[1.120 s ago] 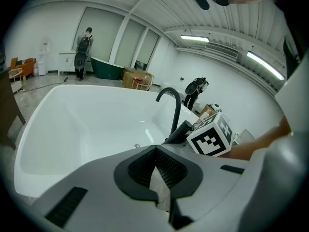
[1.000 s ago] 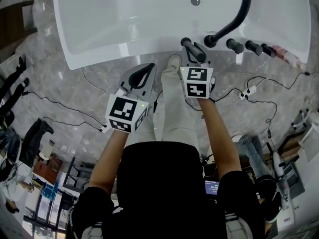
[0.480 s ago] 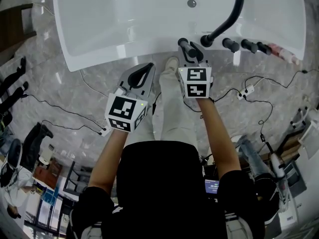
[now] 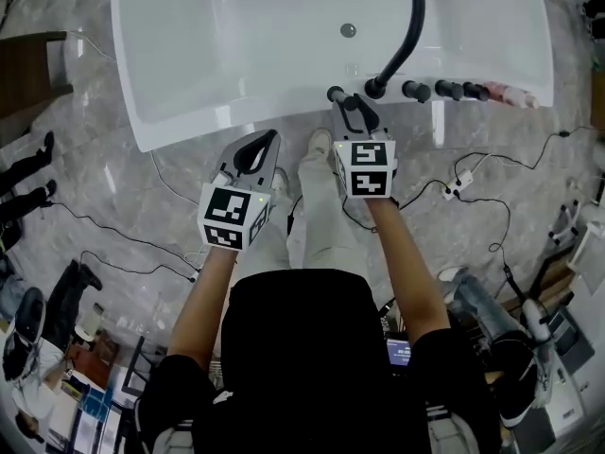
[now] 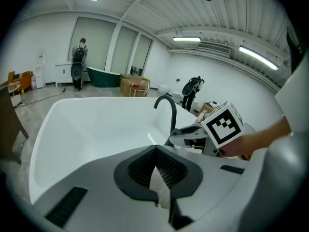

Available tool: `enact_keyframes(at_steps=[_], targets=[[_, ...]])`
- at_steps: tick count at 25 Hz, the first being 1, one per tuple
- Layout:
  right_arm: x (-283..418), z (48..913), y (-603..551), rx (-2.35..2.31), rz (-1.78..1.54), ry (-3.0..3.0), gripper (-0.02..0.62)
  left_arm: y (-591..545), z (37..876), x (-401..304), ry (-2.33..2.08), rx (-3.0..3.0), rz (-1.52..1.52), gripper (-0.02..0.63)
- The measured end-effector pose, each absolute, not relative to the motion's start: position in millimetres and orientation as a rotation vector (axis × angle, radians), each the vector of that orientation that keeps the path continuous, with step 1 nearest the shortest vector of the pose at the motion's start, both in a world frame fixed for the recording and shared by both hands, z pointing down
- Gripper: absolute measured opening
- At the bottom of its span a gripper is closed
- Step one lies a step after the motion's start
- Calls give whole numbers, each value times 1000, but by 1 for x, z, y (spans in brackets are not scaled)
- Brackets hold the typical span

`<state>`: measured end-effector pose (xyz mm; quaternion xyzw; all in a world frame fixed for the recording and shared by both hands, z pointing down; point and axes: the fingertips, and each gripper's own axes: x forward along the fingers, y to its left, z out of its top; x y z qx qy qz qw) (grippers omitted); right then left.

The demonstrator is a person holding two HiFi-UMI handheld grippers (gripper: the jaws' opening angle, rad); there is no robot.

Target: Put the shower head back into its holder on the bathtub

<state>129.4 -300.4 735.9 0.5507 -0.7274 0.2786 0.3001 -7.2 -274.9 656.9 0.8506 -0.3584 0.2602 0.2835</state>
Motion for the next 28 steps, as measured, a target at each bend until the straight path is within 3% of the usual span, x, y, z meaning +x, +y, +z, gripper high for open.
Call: enact_keyframes(at_steps=[15, 28], targets=[[125, 640, -260, 1584, 649, -1923, 126, -260, 572, -20, -961, 2411, 611, 14], [87, 518, -203, 1764, 589, -1985, 42, -214, 469, -58, -953, 2604, 468, 14]])
